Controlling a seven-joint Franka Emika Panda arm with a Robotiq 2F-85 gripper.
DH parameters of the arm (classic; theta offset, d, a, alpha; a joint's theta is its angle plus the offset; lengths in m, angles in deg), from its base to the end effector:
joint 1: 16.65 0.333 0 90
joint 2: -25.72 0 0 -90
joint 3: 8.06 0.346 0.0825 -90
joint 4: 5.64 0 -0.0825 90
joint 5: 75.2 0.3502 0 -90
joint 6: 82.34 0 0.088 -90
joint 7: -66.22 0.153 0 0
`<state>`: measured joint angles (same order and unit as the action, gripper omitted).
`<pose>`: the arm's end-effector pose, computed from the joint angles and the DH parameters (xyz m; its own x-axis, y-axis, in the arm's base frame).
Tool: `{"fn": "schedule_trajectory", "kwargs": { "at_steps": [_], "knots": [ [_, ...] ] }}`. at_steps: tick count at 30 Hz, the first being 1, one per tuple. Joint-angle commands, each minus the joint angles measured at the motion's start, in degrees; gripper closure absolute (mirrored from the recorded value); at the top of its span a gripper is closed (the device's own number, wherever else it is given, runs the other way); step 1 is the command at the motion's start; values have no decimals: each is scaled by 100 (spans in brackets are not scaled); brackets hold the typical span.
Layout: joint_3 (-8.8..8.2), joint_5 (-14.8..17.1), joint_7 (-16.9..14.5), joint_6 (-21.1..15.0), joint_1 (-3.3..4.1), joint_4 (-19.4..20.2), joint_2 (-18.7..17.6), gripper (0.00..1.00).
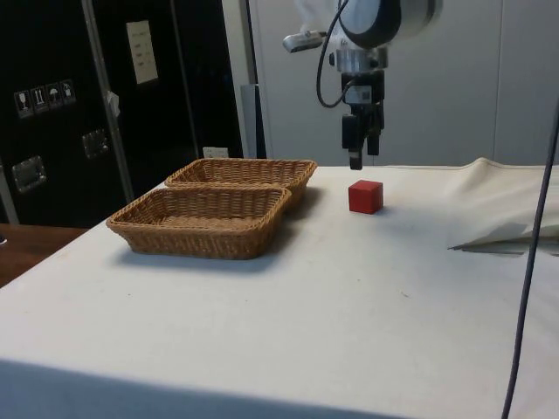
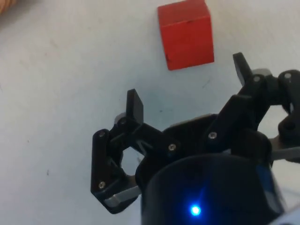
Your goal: Pick up the red cube and place it into the right basket.
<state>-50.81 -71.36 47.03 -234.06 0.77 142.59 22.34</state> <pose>0.3886 -0.1872 0.2587 0.9864 -0.1638 0.0155 -0.1640 -0.9864 0.0130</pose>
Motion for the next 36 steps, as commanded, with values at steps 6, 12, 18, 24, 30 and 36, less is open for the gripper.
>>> {"fn": "schedule_trajectory", "kwargs": {
  "at_steps": [6, 12, 18, 24, 30, 36],
  "knots": [
    [46, 751, -693, -23, -46, -80, -246, 0],
    [103, 1324, -1123, 11, -46, -189, -481, 0],
    [206, 1799, -1438, 46, -57, -286, -682, 0],
    [292, 2292, -1776, 92, -74, -401, -934, 0],
    [327, 2773, -2149, 143, -80, -493, -1192, 0],
    [327, 3100, -2447, 160, -92, -533, -1375, 0]
  ]
}}
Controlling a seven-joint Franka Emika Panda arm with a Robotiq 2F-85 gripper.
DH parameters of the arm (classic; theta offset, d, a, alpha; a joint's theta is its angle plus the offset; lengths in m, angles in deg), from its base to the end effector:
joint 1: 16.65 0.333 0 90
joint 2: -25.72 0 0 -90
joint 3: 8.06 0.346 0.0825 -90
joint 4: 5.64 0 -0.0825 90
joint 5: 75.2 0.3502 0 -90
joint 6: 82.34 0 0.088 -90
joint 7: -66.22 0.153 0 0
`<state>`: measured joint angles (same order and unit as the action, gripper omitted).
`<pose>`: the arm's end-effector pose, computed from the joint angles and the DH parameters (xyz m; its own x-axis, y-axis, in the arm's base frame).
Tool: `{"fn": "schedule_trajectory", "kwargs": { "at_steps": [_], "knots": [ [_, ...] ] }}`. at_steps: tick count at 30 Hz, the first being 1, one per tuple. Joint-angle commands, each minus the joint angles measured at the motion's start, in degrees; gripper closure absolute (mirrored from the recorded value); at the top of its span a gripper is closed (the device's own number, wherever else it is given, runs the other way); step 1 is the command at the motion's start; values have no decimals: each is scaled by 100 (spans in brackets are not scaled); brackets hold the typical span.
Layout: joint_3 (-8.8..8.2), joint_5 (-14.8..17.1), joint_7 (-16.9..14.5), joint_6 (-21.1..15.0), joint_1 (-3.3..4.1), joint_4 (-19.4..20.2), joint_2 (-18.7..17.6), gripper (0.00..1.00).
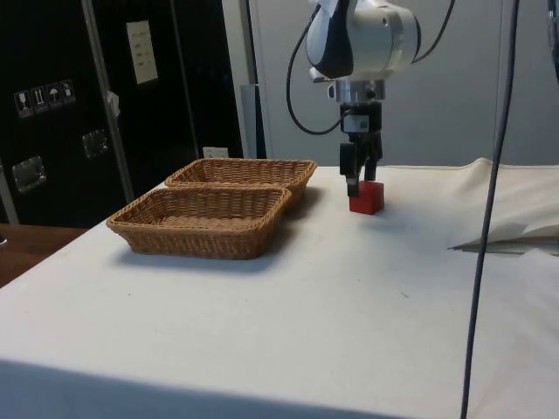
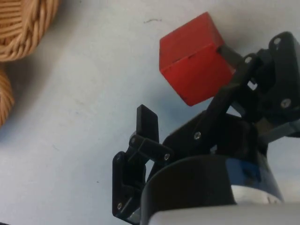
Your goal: Pick up the red cube and place it into the right basket.
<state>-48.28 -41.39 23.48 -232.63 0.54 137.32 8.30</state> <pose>0.4062 -0.1896 0.2032 0.9861 -0.1658 -0.0117 -0.1662 -0.9820 -0.0893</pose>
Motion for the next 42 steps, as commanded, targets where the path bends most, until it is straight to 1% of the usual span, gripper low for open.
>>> {"fn": "schedule_trajectory", "kwargs": {
  "at_steps": [1, 7, 8, 9, 15, 16, 17, 18, 20, 21, 25, 26, 27, 28, 31, 34, 35, 36, 37, 38, 42],
  "knots": [
    [74, 149, -126, 17, -74, -11, 6, 0],
    [74, 435, -378, 80, -86, -63, -149, 0],
    [0, 338, -304, 69, -17, -52, -183, 0],
    [74, 464, -401, 86, -80, -69, -166, 0],
    [86, 590, -487, 166, -80, -115, -275, 0],
    [74, 584, -481, 183, -74, -120, -286, 0],
    [11, 476, -395, 178, -17, -103, -298, 0],
    [63, 573, -476, 195, -74, -132, -298, 0],
    [40, 544, -464, 206, -69, -143, -304, 0],
    [-29, 464, -424, 229, -40, -143, -275, 0],
    [-172, 332, -367, 298, 23, -143, -178, 0],
    [-97, 447, -418, 258, -17, -166, -235, 0],
    [-201, 292, -344, 321, 34, -143, -143, 0],
    [-229, 258, -332, 344, 46, -143, -115, 0],
    [-292, 126, -269, 418, 46, -149, -23, 0],
    [-275, 86, -246, 424, 29, -109, 34, 0],
    [-264, 103, -264, 413, 17, -86, 46, 0],
    [-252, 132, -298, 458, -11, -115, 74, 0],
    [-246, 126, -286, 401, 11, -57, 46, 0],
    [-223, 166, -315, 390, -6, -23, 46, 0],
    [-149, 286, -361, 338, -17, 57, 0, 0]
  ]
}}
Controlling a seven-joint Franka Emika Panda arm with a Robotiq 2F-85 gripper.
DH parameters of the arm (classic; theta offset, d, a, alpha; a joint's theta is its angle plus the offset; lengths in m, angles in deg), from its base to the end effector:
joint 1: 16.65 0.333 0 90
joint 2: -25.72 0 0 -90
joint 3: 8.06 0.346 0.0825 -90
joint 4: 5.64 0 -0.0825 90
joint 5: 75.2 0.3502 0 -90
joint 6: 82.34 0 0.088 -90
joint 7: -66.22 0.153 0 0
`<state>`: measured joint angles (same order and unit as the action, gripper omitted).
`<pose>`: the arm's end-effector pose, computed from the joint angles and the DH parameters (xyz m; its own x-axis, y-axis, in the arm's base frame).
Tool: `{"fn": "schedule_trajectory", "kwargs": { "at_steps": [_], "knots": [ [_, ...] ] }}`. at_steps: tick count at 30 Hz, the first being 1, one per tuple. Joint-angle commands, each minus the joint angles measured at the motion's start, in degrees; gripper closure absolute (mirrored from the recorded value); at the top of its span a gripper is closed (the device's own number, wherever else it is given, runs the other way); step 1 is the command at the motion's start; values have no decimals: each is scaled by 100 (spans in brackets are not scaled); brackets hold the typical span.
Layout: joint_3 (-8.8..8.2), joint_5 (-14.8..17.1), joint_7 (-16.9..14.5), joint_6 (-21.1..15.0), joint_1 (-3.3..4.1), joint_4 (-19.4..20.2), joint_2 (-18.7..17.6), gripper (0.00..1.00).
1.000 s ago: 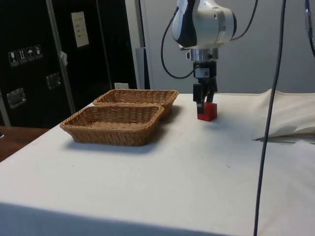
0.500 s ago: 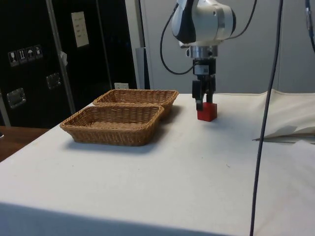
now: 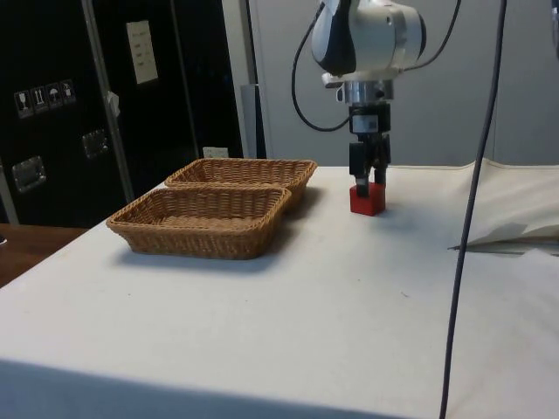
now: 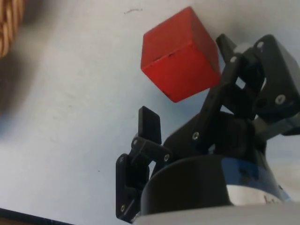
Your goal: Pick up the red cube and place it into the right basket.
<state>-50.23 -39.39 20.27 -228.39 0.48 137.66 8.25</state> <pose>0.3909 -0.1935 0.1991 0.9842 -0.1696 -0.0502 -0.1753 -0.9736 -0.1464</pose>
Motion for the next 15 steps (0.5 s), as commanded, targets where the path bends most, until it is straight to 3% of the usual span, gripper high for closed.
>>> {"fn": "schedule_trajectory", "kwargs": {
  "at_steps": [1, 15],
  "knots": [
    [63, 115, -46, -86, -17, 29, -11, 0],
    [132, 361, 40, -52, 0, -63, -229, 0]
  ]
}}
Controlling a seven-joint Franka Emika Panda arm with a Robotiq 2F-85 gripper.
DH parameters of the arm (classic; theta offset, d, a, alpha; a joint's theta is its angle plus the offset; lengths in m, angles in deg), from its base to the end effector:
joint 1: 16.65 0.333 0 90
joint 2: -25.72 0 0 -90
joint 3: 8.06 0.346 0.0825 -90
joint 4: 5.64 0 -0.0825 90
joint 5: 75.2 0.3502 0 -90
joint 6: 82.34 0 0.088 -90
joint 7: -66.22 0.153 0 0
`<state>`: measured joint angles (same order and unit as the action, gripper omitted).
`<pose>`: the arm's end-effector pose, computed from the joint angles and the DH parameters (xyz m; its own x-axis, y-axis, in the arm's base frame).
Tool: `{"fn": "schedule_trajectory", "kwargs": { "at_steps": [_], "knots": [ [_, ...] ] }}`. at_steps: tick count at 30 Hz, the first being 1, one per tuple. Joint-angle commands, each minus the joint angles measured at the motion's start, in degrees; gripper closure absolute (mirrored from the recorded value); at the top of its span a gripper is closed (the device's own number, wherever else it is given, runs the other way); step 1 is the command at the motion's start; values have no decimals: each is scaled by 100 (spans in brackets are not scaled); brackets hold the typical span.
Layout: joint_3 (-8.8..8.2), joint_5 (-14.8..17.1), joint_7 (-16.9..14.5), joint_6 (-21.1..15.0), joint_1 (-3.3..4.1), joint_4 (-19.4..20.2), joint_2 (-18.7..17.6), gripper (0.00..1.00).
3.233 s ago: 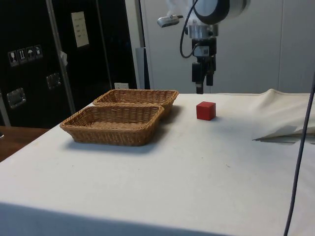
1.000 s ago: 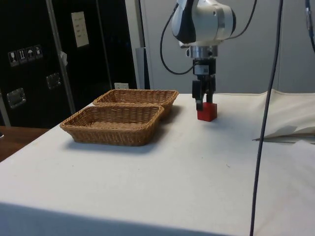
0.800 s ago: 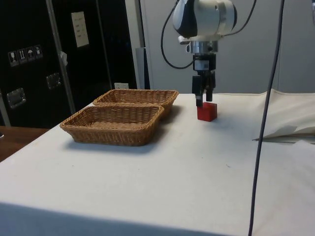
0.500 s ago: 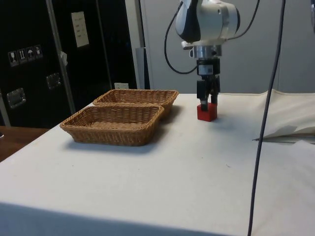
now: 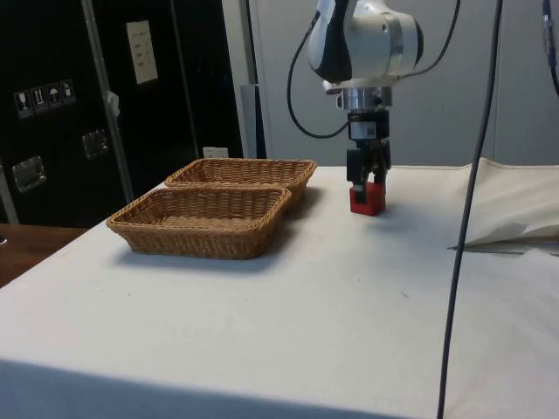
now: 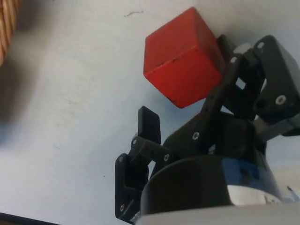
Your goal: Pick up the red cube and place it into the right basket.
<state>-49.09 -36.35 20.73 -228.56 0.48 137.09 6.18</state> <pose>0.3947 -0.1881 0.1886 0.9772 -0.2037 -0.0602 -0.2105 -0.9663 -0.1483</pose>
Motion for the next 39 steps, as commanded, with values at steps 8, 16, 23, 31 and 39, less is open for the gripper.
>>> {"fn": "schedule_trajectory", "kwargs": {
  "at_steps": [8, 16, 23, 31, 39],
  "knots": [
    [11, 34, 338, -80, 17, -63, -97, 0],
    [23, 57, 590, -155, 29, -115, -218, 0],
    [46, 23, 808, -178, 34, -206, -315, 4],
    [40, 11, 859, -166, 40, -229, -332, 85],
    [40, 11, 865, -166, 40, -229, -332, 98]
  ]
}}
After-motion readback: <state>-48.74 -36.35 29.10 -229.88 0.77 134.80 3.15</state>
